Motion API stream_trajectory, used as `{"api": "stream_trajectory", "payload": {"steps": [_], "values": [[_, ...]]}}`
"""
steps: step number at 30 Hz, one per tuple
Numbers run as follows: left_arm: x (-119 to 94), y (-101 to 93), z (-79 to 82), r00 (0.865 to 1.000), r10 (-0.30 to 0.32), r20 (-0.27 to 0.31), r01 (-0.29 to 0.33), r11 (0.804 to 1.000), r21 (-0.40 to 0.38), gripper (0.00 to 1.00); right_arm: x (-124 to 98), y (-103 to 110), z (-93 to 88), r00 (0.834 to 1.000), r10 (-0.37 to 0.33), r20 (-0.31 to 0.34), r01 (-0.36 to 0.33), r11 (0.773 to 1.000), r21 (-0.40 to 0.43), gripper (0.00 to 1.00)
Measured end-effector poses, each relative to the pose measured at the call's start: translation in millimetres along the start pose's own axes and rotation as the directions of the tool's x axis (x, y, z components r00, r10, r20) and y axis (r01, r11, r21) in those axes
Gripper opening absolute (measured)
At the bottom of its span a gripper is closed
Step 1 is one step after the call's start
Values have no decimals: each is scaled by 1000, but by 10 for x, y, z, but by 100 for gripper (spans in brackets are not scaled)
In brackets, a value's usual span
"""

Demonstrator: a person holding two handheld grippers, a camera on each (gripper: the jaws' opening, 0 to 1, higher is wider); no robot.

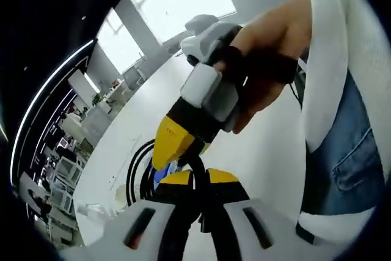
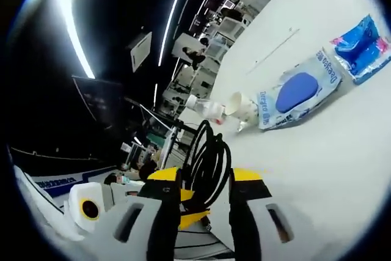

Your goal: Arrange the tabletop items into an orderly group along one side of the table until the central work area is clear of visible clutter.

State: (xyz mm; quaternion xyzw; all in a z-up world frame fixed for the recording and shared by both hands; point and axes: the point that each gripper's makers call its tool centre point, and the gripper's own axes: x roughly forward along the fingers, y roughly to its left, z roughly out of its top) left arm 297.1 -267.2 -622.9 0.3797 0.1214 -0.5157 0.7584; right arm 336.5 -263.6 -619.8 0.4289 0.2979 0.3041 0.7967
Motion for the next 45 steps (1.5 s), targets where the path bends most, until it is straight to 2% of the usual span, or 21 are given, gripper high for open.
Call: {"api": "stream_trajectory", "payload": {"steps": [7,9,11,14,15,17,18,19,20,23,25,26,27,31,32,33,36,38,42,43,45], "values": [[-31,41,-10,1000,12,26,-10,998,-65,3,-27,77,48,998,60,34,-63,993,103,7],[-16,27,-14,999,1,42,4,993,-114,5,-22,133,46,997,75,31,-77,995,63,4],[-15,12,18,997,-9,79,25,978,-207,7,-26,157,47,997,78,22,-78,996,29,3],[-70,70,70,990,23,138,29,931,-364,13,-58,168,68,997,73,10,-73,997,-9,2],[-111,163,76,984,76,160,-3,910,-415,18,-72,159,70,998,70,5,-70,997,-28,2],[-175,296,40,972,138,192,-13,841,-540,28,-97,157,85,997,73,3,-73,997,-22,2],[-200,353,-6,967,159,197,-10,801,-599,30,-113,151,86,997,71,1,-71,997,-21,2],[-233,427,-70,961,186,207,6,728,-685,32,-136,150,84,997,72,-2,-72,997,-26,2],[-255,476,-132,958,204,202,9,683,-730,34,-153,154,82,997,72,-5,-73,997,-28,2],[-285,578,-342,948,240,207,28,589,-808,42,-223,177,93,997,81,-9,-81,996,-38,2],[-264,620,-476,937,277,211,63,463,-884,53,-263,250,110,995,104,-10,-104,993,-55,2],[-260,623,-502,936,282,211,70,439,-896,58,-273,265,121,994,111,-12,-112,992,-61,2],[-246,621,-557,931,294,217,96,376,-921,64,-286,306,132,992,125,-15,-126,990,-69,2],[-159,444,-502,925,229,303,242,258,-935,65,-325,467,166,983,182,-16,-183,980,-79,2],[-139,415,-470,918,222,328,275,237,-932,64,-333,519,175,979,202,-17,-202,976,-79,2],[-107,363,-414,909,211,359,323,189,-927,64,-336,552,177,977,214,-18,-214,973,-80,2],[-23,346,-383,891,245,383,374,82,-924,69,-341,633,168,970,240,-33,-242,966,-87,2],[3,300,-360,889,235,393,387,76,-919,66,-350,664,155,969,244,-41,-247,964,-102,3],[-49,222,-154,853,201,481,487,21,-873,22,-394,613,147,971,235,-42,-238,966,-100,3],[-57,233,-123,845,206,494,500,29,-866,15,-402,588,142,973,229,-43,-232,968,-100,3],[-30,238,-131,859,207,468,469,48,-882,10,-425,547,147,974,222,-35,-224,971,-88,3]]}}
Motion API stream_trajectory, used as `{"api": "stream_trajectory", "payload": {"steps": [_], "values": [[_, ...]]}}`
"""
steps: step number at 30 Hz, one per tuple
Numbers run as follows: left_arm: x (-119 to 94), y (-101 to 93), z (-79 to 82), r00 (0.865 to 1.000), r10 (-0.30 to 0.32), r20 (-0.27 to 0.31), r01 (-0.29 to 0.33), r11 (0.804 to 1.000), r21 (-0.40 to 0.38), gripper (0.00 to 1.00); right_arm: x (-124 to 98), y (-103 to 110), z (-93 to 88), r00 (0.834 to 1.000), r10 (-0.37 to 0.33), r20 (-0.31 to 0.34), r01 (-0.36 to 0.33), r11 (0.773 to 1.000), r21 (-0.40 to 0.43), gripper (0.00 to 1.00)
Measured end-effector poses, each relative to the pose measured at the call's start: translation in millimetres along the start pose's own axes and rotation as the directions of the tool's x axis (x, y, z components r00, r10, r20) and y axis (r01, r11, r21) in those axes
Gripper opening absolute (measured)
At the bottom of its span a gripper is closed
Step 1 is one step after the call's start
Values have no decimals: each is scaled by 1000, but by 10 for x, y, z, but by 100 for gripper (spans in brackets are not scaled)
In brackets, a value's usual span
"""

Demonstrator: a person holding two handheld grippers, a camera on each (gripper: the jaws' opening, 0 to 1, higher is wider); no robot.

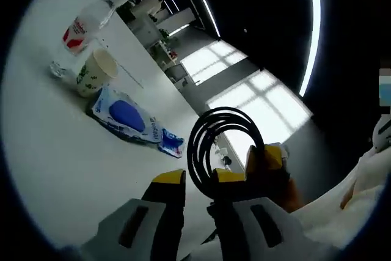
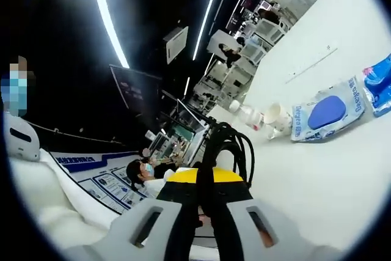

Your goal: Arrange the tabletop items into an orderly group along one side of the table until the central work area is clear of visible clutter.

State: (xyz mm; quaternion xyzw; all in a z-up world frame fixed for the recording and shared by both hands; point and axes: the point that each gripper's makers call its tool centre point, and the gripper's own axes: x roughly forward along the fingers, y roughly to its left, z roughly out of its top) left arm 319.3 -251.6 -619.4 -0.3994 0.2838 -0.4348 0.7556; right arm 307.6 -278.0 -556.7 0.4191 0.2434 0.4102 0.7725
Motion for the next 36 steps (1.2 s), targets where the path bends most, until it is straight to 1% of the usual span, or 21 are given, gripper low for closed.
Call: {"api": "stream_trajectory", "payload": {"steps": [2,5,8,11,14,15,16,17,18,19,20,21,23,24,26,29,31,33,34,35,36], "values": [[11,-1,-21,1000,1,-26,0,1000,5,7,-35,-16,24,1000,2,13,-2,1000,9,3],[-1,-31,42,1000,-7,-14,7,1000,15,4,-78,-24,56,999,-8,34,7,1000,5,3],[21,-30,55,999,20,-31,-18,998,61,3,-137,-144,75,997,-60,48,61,998,-4,3],[52,-37,55,999,31,-35,-29,997,66,1,-211,-274,77,990,-126,58,127,992,-22,3],[94,-39,50,999,38,-35,-36,998,61,0,-313,-467,40,972,-232,37,235,969,-82,3],[131,-35,22,998,46,-51,-43,997,59,0,-362,-559,1,958,-286,16,286,952,-111,3],[155,-16,-12,996,56,-73,-51,996,77,0,-393,-616,-7,949,-316,12,315,942,-121,3],[192,-2,-77,992,71,-109,-58,992,116,0,-426,-656,-9,941,-339,15,338,932,-128,3],[227,-3,-114,989,76,-128,-59,990,131,0,-457,-686,-7,935,-353,18,352,928,-124,3],[278,-19,-152,987,74,-144,-56,990,129,0,-525,-763,-1,921,-390,20,389,914,-117,3],[310,-26,-185,985,75,-158,-55,990,130,0,-565,-807,5,911,-412,23,411,905,-112,3],[346,-24,-219,981,82,-175,-59,989,134,0,-633,-874,1,895,-446,17,445,890,-101,3],[421,-3,-348,962,107,-253,-66,984,165,0,-716,-956,-16,872,-490,3,488,867,-99,3],[463,24,-397,949,124,-290,-68,978,195,0,-750,-985,-26,864,-503,-8,499,859,-115,3],[538,22,-442,935,131,-328,-62,975,214,0,-809,-1024,-15,855,-519,-4,514,848,-125,3],[671,-25,-424,931,115,-347,-38,974,222,0,-923,-1067,44,847,-531,14,529,842,-100,3],[766,-56,-423,925,112,-364,-25,971,236,0,-995,-1091,104,843,-537,38,538,839,-77,3],[866,-44,-444,914,120,-388,-16,965,261,0,-1052,-1136,136,833,-551,44,553,830,-72,3],[915,-43,-470,905,127,-406,-10,960,278,0,-1085,-1173,151,826,-563,43,564,823,-69,3],[942,-29,-500,893,135,-429,0,954,300,0,-1111,-1203,161,821,-570,42,572,818,-67,3],[966,-13,-518,885,140,-444,7,950,313,0,-1128,-1221,169,817,-575,42,576,815,-66,3]]}}
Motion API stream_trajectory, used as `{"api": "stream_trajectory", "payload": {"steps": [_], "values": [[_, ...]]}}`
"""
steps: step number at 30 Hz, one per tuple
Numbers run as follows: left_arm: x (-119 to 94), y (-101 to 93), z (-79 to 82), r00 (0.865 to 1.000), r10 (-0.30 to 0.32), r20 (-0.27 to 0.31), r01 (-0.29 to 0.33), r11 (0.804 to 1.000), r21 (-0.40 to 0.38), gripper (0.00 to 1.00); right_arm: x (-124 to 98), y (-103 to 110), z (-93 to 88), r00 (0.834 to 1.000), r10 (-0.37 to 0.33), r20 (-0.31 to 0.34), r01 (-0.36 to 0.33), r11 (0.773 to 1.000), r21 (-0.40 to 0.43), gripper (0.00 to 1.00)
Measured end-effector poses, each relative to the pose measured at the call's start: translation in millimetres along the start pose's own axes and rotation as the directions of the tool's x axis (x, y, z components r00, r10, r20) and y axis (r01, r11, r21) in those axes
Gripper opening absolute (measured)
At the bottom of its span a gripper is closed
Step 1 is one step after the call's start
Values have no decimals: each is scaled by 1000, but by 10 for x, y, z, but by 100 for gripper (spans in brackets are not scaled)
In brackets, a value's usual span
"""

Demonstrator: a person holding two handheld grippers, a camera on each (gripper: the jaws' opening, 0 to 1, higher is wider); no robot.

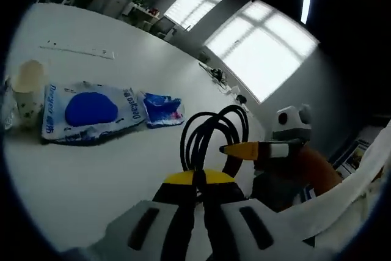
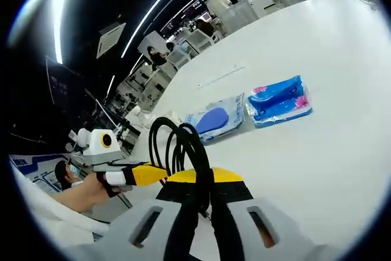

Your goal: Arrange the tabletop items into an orderly group along one side of the table until the central work area is clear of visible clutter.

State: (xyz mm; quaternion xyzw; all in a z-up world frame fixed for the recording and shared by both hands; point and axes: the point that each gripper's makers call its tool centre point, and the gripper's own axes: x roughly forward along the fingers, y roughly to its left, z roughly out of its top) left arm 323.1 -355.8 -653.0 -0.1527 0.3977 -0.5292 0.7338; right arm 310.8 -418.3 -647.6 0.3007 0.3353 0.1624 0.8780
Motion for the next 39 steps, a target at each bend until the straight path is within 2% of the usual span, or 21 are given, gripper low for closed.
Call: {"api": "stream_trajectory", "payload": {"steps": [3,5,9,16,23,27,30,36,39], "values": [[127,24,1,999,16,-51,-14,999,37,0,4,-116,11,1000,-20,-17,20,1000,-5,3],[202,42,-5,996,27,-87,-22,998,58,0,13,-217,-27,997,-43,-57,44,999,4,3],[339,82,-12,988,51,-146,-31,991,133,0,34,-351,-1,994,-75,-74,74,997,-9,3],[548,254,-69,972,86,-218,-67,993,94,0,123,-566,-6,987,-109,-121,112,994,17,3],[676,396,-146,957,119,-264,-94,990,105,1,249,-758,-63,976,-144,-164,151,988,34,3],[732,478,-122,954,140,-264,-118,988,99,0,336,-889,-56,971,-166,-173,177,983,52,4],[786,512,-126,952,144,-269,-127,989,80,0,355,-962,-59,964,-194,-182,204,978,39,4],[847,610,-223,933,185,-308,-164,982,93,2,437,-1076,-154,947,-234,-220,242,970,9,6],[856,633,-217,931,197,-306,-179,980,85,2,466,-1126,-160,944,-248,-219,254,967,-1,6]]}}
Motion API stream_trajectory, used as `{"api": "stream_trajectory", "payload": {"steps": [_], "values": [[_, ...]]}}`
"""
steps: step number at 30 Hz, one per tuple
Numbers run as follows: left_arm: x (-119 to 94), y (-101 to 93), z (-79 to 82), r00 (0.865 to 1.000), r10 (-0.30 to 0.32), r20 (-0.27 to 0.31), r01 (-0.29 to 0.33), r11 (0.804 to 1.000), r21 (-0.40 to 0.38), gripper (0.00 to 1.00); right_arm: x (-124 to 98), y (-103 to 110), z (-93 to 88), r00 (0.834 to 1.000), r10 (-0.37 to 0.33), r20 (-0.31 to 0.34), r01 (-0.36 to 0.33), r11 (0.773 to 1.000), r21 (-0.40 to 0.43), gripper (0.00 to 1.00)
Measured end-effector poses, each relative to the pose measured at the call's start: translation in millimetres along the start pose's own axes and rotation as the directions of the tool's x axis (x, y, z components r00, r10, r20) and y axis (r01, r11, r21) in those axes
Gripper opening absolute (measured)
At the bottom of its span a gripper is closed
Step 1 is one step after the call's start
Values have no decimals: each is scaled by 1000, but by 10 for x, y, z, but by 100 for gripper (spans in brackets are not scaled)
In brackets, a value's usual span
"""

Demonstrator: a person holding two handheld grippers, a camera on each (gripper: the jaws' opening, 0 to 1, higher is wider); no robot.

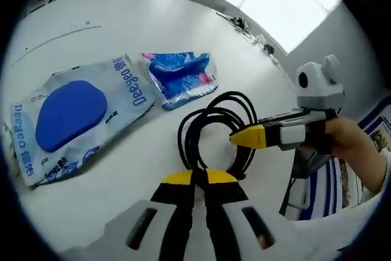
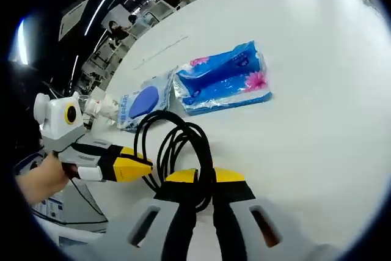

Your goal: Arrange the tabletop items into an orderly group along one side of the table until the central work area is clear of visible clutter.

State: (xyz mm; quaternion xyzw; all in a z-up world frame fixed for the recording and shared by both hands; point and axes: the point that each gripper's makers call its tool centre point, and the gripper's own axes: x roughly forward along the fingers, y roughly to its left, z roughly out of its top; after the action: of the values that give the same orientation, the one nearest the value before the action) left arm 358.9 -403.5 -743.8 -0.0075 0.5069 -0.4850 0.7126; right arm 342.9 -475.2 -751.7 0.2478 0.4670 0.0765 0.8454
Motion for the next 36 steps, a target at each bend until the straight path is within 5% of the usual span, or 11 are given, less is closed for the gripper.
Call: {"api": "stream_trajectory", "payload": {"steps": [12,26,30,36], "values": [[93,42,24,999,40,4,-40,999,-22,4,74,-133,75,997,-38,70,36,999,29,6],[101,59,32,998,68,16,-69,997,21,7,35,-173,88,989,-84,119,95,992,-88,8],[81,76,79,994,103,47,-107,988,111,9,4,-186,153,982,-100,158,120,985,-122,8],[-8,141,112,984,160,79,-172,969,176,25,-98,-139,213,975,-90,205,125,978,-166,25]]}}
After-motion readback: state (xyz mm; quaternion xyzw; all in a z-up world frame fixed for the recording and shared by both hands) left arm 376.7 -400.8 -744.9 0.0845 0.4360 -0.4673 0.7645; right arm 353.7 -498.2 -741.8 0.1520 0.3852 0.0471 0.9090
